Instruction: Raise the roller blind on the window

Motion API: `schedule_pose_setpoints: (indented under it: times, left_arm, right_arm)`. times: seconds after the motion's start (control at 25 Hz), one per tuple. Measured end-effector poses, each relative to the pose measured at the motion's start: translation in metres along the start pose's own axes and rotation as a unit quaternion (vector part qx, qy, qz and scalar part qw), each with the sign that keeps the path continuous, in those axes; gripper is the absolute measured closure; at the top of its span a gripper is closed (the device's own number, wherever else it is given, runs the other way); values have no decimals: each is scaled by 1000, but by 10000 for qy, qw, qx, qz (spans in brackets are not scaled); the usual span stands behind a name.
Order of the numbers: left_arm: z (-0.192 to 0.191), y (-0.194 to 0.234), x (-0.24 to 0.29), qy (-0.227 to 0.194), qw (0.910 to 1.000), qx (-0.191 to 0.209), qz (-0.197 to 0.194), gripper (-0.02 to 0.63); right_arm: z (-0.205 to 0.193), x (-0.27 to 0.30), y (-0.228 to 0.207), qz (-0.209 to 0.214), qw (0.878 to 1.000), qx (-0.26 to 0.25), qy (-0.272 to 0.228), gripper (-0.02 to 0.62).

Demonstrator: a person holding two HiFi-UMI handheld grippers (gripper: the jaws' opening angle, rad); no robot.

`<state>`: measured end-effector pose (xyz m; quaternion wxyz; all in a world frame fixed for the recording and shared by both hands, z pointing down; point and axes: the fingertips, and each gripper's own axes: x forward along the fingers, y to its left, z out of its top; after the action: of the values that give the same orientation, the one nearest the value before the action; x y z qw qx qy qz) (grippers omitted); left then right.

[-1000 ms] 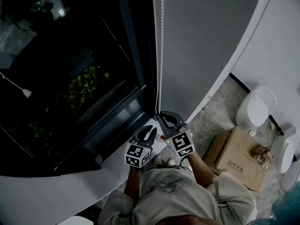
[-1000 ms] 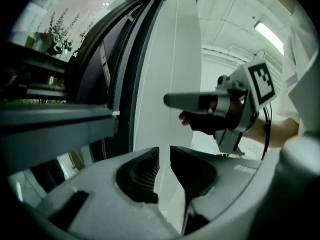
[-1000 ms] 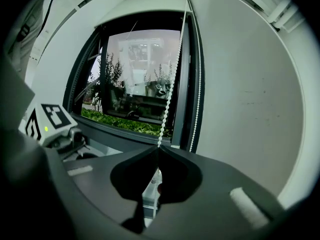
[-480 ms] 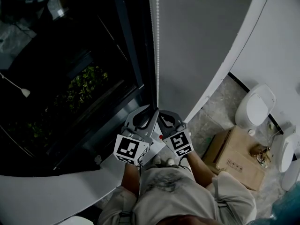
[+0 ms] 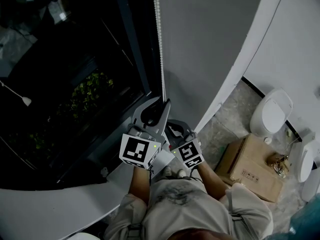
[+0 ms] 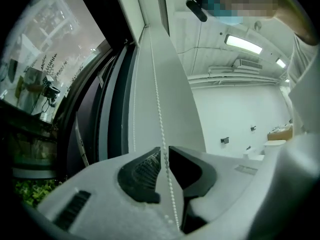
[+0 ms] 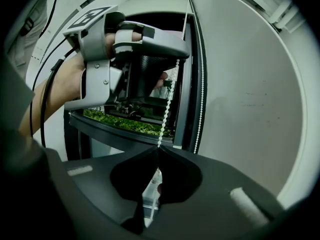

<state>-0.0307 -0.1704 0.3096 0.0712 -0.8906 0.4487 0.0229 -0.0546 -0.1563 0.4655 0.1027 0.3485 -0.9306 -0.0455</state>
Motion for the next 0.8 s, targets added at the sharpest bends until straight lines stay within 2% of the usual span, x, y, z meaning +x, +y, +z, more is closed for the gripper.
schedule_pose_setpoints:
  times: [0.08, 0.32, 0.8]
  left_arm:
    - [0, 0, 1, 9, 10000, 11, 5, 577]
    - [3, -6, -1, -212, 9993, -285, -147, 588]
    - [-69, -9, -3, 497, 9956, -775, -150, 589]
  right_arm:
    - [0, 0, 1, 10, 10000, -3, -1, 584]
    - [-5, 2, 1, 25, 10000, -67, 64, 584]
    - [-70, 12, 11, 162, 9970, 17, 750, 584]
